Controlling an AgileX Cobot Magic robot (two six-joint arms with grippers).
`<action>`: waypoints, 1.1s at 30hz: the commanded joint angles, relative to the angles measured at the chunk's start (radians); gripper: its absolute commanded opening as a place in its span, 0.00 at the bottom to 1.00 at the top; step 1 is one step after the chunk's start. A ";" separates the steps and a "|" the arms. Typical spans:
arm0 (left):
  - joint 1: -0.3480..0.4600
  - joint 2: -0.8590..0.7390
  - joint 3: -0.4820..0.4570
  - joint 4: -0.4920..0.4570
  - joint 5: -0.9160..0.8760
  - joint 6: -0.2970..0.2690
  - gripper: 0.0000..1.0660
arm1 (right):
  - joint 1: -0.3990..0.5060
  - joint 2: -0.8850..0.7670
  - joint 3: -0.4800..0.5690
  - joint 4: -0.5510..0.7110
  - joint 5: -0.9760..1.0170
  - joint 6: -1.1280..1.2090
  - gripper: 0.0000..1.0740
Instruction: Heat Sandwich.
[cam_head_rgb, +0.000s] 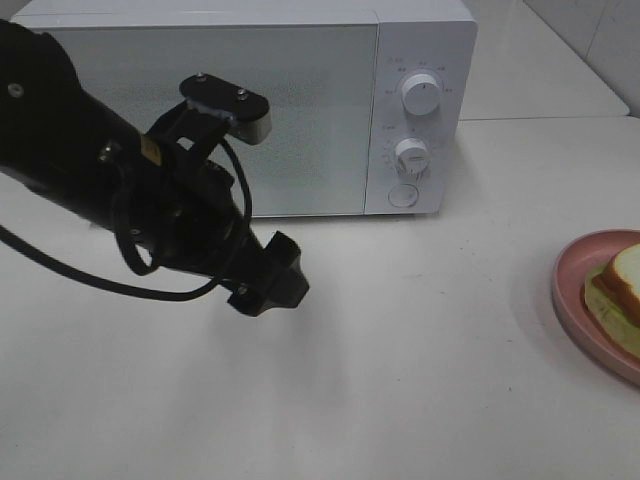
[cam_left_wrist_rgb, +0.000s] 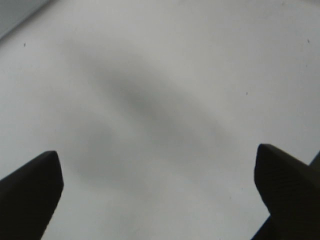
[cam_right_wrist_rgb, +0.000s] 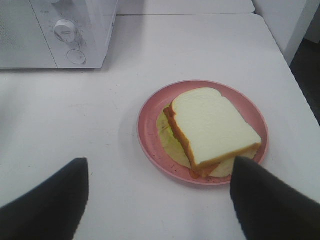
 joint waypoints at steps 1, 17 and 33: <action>0.056 -0.035 -0.005 0.007 0.123 -0.026 0.91 | -0.009 -0.027 0.002 0.000 -0.016 -0.006 0.69; 0.504 -0.224 -0.014 0.031 0.496 -0.113 0.91 | -0.009 -0.027 0.002 0.000 -0.016 -0.007 0.69; 0.799 -0.485 0.062 0.120 0.580 -0.201 0.91 | -0.009 -0.027 0.002 0.000 -0.016 -0.007 0.69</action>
